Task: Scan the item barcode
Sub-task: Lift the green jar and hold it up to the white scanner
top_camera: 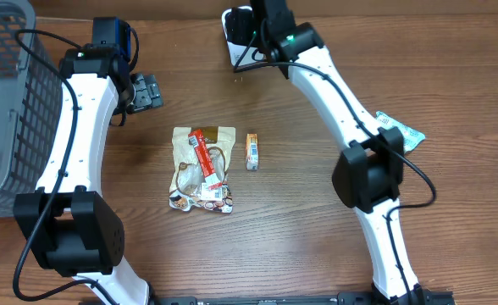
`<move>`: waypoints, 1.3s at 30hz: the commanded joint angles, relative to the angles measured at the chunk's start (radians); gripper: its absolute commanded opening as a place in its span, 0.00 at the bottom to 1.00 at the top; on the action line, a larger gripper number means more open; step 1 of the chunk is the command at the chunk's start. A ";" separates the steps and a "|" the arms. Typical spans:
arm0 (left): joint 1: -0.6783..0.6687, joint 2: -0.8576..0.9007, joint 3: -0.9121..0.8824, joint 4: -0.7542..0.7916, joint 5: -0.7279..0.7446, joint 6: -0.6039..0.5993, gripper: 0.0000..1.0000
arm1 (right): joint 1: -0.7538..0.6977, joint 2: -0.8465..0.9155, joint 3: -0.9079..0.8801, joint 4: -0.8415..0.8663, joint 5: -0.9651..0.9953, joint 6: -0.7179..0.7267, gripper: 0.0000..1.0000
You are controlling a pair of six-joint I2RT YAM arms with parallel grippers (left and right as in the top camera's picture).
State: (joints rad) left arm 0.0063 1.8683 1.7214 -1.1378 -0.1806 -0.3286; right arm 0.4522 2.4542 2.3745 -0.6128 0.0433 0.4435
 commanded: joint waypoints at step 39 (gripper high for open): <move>-0.007 -0.018 0.016 -0.002 -0.010 0.023 1.00 | -0.022 0.224 0.014 0.627 0.139 -0.002 0.04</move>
State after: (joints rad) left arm 0.0063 1.8683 1.7214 -1.1378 -0.1806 -0.3286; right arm 0.4320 2.6759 2.3741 0.0067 0.1654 0.4438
